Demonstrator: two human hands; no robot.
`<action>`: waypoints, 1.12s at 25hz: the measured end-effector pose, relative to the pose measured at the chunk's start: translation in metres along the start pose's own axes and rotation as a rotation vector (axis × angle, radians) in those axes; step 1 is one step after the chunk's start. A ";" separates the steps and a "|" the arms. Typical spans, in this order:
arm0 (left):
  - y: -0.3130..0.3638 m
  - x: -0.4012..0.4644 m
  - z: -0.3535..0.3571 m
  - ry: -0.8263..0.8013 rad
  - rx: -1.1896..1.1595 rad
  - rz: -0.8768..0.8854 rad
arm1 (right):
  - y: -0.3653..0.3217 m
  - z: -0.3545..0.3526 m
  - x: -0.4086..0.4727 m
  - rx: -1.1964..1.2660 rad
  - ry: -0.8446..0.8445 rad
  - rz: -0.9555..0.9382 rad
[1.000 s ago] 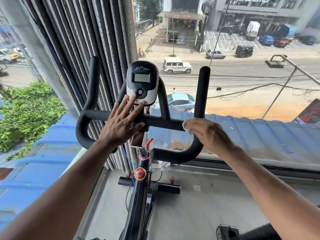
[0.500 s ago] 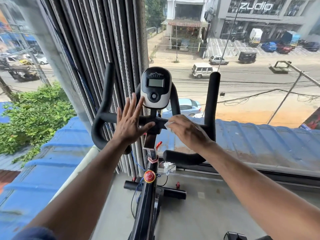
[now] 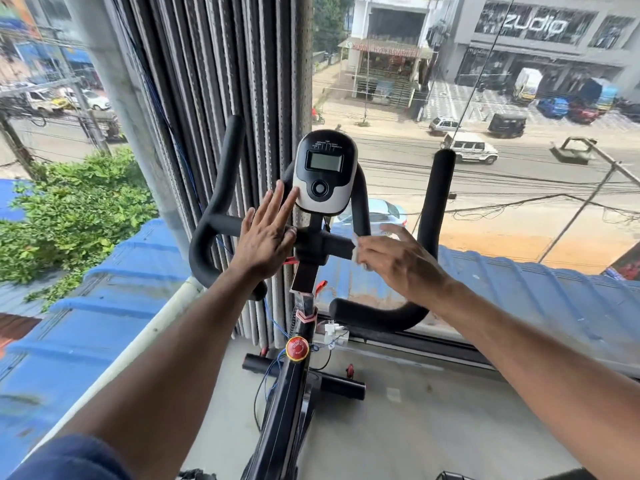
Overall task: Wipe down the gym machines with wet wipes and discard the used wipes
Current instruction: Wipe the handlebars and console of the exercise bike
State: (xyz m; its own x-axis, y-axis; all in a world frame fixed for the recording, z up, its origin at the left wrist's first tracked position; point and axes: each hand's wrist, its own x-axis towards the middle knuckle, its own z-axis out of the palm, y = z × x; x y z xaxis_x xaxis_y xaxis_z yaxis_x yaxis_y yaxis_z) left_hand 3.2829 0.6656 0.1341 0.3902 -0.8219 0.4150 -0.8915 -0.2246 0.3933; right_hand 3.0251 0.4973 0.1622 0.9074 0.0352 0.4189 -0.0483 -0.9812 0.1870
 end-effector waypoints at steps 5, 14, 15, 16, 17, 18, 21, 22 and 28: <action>-0.001 0.002 0.002 0.000 0.014 0.003 | -0.015 0.002 0.010 0.066 0.017 -0.038; -0.001 0.002 -0.002 -0.005 -0.052 -0.010 | -0.036 0.021 0.055 0.151 0.066 0.054; -0.002 0.002 -0.002 -0.005 -0.051 -0.008 | -0.030 0.016 0.046 0.133 0.043 0.040; -0.002 0.002 -0.002 -0.004 -0.051 -0.006 | -0.023 0.012 0.035 0.113 0.022 0.018; -0.002 0.001 -0.002 -0.005 -0.051 -0.005 | -0.016 0.009 0.023 0.080 0.007 -0.004; -0.002 0.001 -0.002 -0.006 -0.051 -0.004 | -0.010 0.005 0.012 0.053 -0.006 -0.023; -0.002 0.002 -0.001 -0.006 -0.054 -0.002 | 0.007 -0.008 -0.024 0.046 -0.008 0.015; -0.003 0.002 -0.001 -0.002 -0.052 0.000 | 0.013 -0.015 -0.037 0.054 -0.001 0.045; 0.001 0.003 -0.002 -0.033 -0.037 -0.004 | 0.025 -0.041 -0.070 0.026 -0.057 0.166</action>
State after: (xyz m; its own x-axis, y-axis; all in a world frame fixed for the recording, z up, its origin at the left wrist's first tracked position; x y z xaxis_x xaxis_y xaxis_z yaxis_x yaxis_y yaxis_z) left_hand 3.2835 0.6639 0.1380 0.3855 -0.8378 0.3866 -0.8806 -0.2088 0.4255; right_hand 2.9436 0.4777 0.1745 0.9100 -0.1375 0.3911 -0.1888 -0.9773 0.0958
